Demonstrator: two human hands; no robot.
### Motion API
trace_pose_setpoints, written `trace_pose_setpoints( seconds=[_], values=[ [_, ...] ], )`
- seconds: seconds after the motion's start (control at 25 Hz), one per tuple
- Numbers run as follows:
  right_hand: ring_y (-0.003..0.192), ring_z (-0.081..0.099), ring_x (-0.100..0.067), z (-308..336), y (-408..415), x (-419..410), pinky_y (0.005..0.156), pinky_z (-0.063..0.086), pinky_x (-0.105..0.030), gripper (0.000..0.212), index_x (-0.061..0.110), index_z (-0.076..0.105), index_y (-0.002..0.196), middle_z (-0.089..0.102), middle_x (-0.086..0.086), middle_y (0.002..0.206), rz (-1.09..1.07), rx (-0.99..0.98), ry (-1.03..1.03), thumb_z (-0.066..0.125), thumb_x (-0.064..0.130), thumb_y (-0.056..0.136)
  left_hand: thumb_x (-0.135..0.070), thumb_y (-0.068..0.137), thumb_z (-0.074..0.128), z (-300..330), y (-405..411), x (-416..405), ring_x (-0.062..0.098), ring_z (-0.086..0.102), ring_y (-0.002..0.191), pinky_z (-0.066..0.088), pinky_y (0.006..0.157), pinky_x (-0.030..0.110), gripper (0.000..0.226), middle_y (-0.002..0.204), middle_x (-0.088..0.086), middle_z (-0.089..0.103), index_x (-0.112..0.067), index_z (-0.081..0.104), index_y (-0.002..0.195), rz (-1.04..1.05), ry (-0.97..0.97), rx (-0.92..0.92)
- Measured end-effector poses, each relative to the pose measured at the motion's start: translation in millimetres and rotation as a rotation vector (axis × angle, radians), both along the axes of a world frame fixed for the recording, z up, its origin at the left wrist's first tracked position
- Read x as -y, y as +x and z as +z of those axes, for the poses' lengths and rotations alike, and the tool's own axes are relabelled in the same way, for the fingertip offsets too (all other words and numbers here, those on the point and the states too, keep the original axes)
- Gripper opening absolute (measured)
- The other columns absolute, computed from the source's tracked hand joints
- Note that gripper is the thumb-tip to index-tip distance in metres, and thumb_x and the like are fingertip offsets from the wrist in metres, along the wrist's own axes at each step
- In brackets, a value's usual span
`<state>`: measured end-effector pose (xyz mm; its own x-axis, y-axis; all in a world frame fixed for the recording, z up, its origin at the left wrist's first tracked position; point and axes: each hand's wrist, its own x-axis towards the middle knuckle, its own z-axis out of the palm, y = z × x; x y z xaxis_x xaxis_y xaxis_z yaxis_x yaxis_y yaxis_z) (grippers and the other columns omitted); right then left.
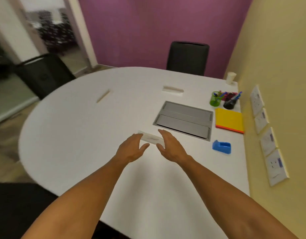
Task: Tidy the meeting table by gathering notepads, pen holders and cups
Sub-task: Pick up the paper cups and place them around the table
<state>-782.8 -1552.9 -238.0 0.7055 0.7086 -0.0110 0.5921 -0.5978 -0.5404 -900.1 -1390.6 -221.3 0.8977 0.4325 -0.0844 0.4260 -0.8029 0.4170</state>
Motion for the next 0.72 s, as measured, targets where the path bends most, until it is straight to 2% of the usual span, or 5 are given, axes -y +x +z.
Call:
trace_pose_setpoints(
  seconds=[0.16, 0.32, 0.48, 0.6, 0.72],
  values=[
    [0.145, 0.034, -0.025, 29, -49, -56, 0.118, 0.032, -0.043, 0.065, 0.023, 0.024, 0.156, 0.029, -0.003, 0.162, 0.191, 0.029, 0.049, 0.053, 0.038, 0.1, -0.062, 0.096, 0.038, 40, -81, -40, 0.02, 0.026, 0.148, 0.031, 0.116, 0.042, 0.071, 0.16, -0.001, 0.029, -0.022, 0.027, 0.153, 0.146, 0.104, -0.048],
    [0.146, 0.033, -0.025, 58, -115, -118, 0.117, 0.034, -0.042, 0.065, 0.025, 0.022, 0.157, 0.026, -0.002, 0.163, 0.403, 0.05, 0.119, 0.051, 0.04, 0.1, -0.063, 0.095, 0.04, 83, -171, -77, 0.02, 0.03, 0.146, 0.033, 0.115, 0.042, 0.072, 0.159, 0.0, 0.032, -0.02, 0.029, 0.152, 0.313, 0.176, -0.044],
    [0.148, 0.03, -0.022, 94, -226, -192, 0.118, 0.03, -0.039, 0.071, 0.025, 0.015, 0.158, 0.023, 0.0, 0.164, 0.651, 0.038, 0.226, 0.054, 0.039, 0.1, -0.062, 0.095, 0.044, 126, -281, -118, 0.023, 0.037, 0.141, 0.034, 0.113, 0.041, 0.07, 0.155, 0.002, 0.039, -0.019, 0.035, 0.15, 0.536, 0.277, 0.025],
    [0.148, 0.03, -0.022, 111, -286, -236, 0.117, 0.029, -0.036, 0.077, 0.027, 0.011, 0.159, 0.021, 0.002, 0.165, 0.726, 0.039, 0.301, 0.057, 0.041, 0.098, -0.058, 0.094, 0.048, 137, -343, -147, 0.025, 0.042, 0.137, 0.038, 0.109, 0.042, 0.066, 0.149, 0.004, 0.046, -0.018, 0.041, 0.146, 0.641, 0.289, 0.087],
    [0.147, 0.031, -0.021, 120, -354, -291, 0.115, 0.028, -0.033, 0.075, 0.025, 0.015, 0.158, 0.026, 0.0, 0.163, 0.826, -0.007, 0.326, 0.057, 0.041, 0.099, -0.068, 0.09, 0.045, 126, -427, -188, 0.026, 0.033, 0.145, 0.034, 0.115, 0.045, 0.077, 0.153, 0.006, 0.041, -0.018, 0.037, 0.148, 0.726, 0.294, 0.107]
  ],
)
